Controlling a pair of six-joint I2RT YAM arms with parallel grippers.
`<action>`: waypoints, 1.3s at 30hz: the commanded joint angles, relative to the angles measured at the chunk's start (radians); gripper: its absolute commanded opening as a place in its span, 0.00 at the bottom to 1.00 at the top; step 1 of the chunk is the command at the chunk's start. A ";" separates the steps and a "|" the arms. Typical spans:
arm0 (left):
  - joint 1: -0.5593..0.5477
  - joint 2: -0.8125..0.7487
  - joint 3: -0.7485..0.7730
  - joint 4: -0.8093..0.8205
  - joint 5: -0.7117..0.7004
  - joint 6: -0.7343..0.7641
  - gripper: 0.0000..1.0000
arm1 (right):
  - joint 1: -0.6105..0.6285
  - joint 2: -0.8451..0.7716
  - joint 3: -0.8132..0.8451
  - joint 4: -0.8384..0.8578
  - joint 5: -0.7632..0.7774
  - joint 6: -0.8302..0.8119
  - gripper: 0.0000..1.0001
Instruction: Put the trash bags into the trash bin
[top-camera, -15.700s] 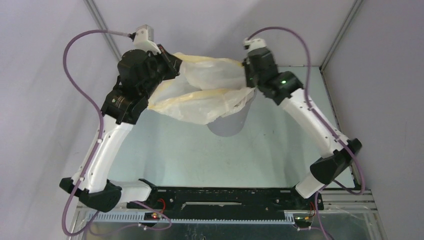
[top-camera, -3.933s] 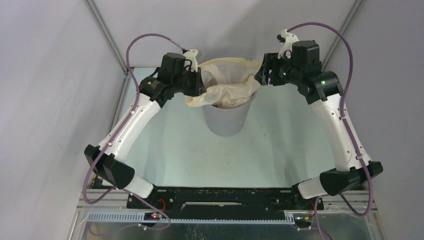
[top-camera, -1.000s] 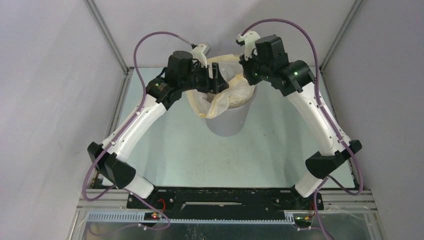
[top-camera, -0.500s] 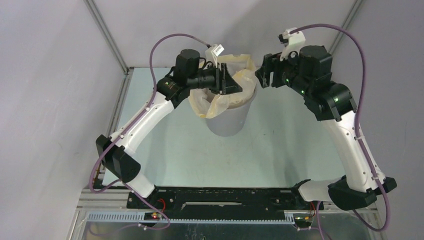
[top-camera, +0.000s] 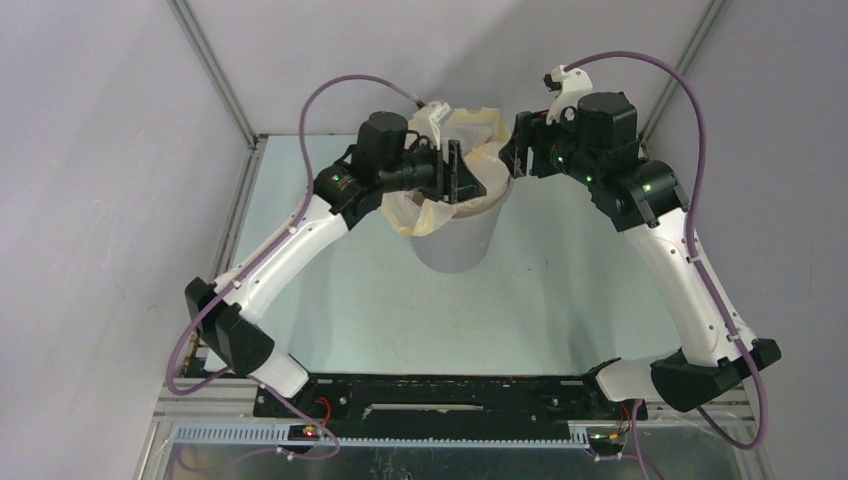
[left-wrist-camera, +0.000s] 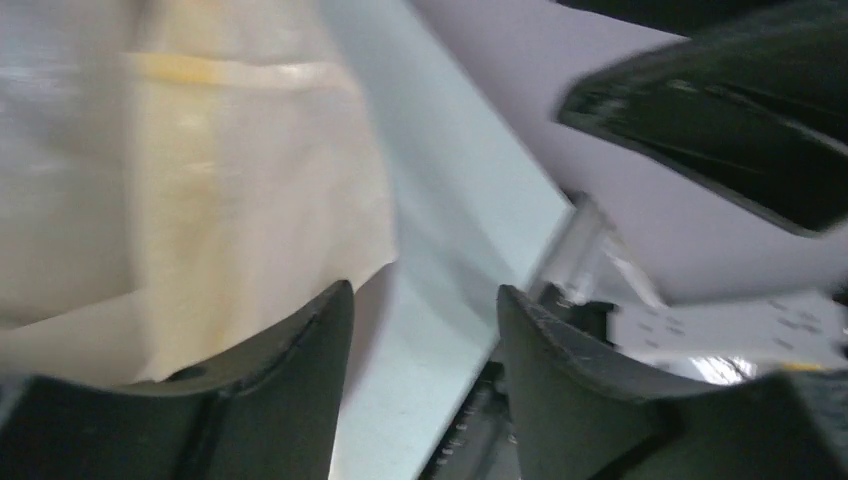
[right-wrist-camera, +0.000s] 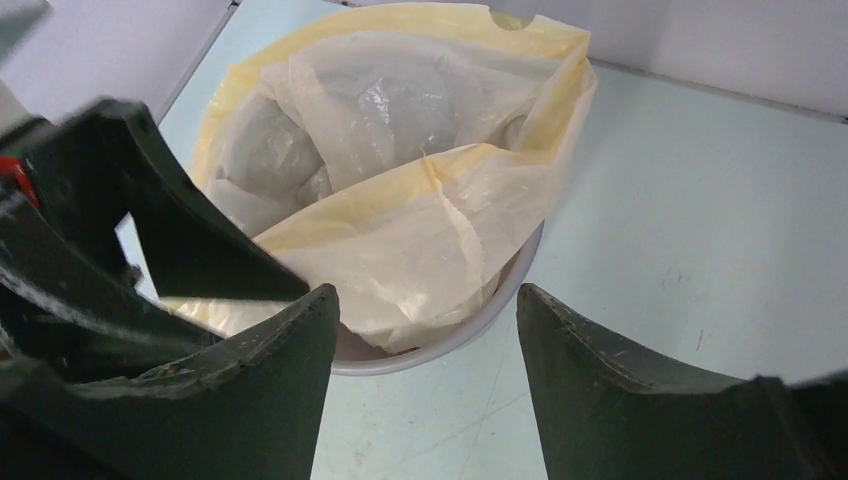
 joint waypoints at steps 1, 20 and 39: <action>0.032 -0.073 0.080 -0.146 -0.364 0.095 0.65 | -0.008 -0.027 -0.015 0.070 -0.006 0.020 0.69; 0.136 0.029 0.014 0.007 0.070 -0.044 0.75 | -0.021 -0.037 -0.046 0.069 0.001 0.011 0.69; 0.042 0.090 0.004 0.170 0.284 -0.096 0.66 | -0.038 -0.016 -0.042 0.057 -0.034 0.022 0.70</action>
